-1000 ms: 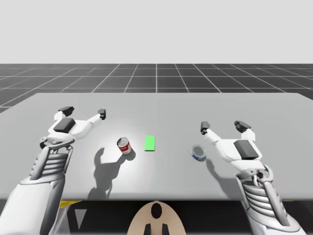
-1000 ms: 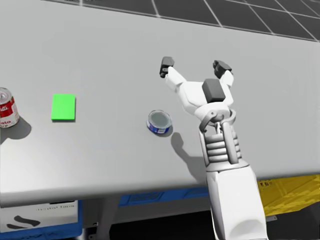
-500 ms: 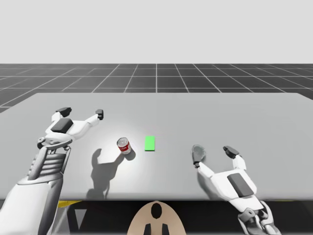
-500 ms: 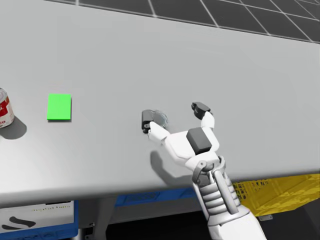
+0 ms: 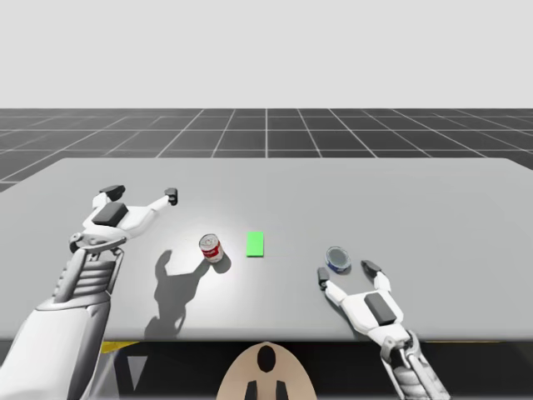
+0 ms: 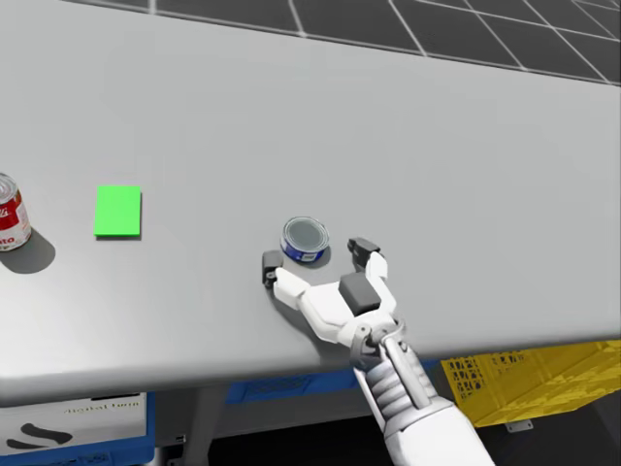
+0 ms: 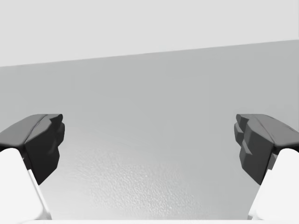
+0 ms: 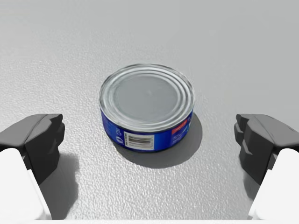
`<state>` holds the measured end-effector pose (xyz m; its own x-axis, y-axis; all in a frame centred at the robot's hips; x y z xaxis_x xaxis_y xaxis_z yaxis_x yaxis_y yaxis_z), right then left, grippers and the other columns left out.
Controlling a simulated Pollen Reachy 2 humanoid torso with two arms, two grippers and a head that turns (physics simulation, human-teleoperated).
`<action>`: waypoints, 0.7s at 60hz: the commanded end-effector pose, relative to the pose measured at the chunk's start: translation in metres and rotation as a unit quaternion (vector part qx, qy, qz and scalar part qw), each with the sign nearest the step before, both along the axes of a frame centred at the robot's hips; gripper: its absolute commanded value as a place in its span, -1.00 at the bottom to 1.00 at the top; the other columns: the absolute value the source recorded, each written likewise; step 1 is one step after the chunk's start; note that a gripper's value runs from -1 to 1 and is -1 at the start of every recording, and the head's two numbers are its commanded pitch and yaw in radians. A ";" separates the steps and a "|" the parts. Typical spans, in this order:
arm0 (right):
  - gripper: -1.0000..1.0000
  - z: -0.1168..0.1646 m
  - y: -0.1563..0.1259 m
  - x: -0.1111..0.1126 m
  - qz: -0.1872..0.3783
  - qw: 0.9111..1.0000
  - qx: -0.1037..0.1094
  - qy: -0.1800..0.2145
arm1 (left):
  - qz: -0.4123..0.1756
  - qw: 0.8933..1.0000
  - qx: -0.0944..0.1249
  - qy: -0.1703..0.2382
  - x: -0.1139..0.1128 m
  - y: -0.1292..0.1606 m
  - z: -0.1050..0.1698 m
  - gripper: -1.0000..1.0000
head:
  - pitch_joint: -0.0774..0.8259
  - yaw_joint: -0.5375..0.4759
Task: Look at the card. If it is red, pick the object on the left. If it is green, pick the object on the right.
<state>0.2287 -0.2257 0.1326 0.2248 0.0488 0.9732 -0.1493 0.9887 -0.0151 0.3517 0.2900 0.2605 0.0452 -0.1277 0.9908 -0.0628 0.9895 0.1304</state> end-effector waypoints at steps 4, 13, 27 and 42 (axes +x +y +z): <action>-1.00 -0.002 0.014 0.025 0.000 0.999 0.032 0.023 | 0.000 1.000 0.000 0.001 0.000 -0.001 -0.001 -1.00 | 0.77 -0.61; -1.00 -0.004 0.017 0.040 -0.001 0.998 0.041 0.047 | -0.001 1.000 0.000 0.002 0.000 -0.001 -0.001 -1.00 | 0.77 -0.61; -1.00 -0.007 0.016 0.044 0.016 0.995 0.044 0.094 | -0.003 1.000 0.002 0.005 0.001 -0.003 -0.002 -1.00 | 0.76 -0.61; 1.00 -0.008 0.015 0.041 0.016 0.995 0.049 0.089 | -0.003 1.000 0.002 0.007 0.001 -0.004 -0.003 -1.00 | 0.72 -0.62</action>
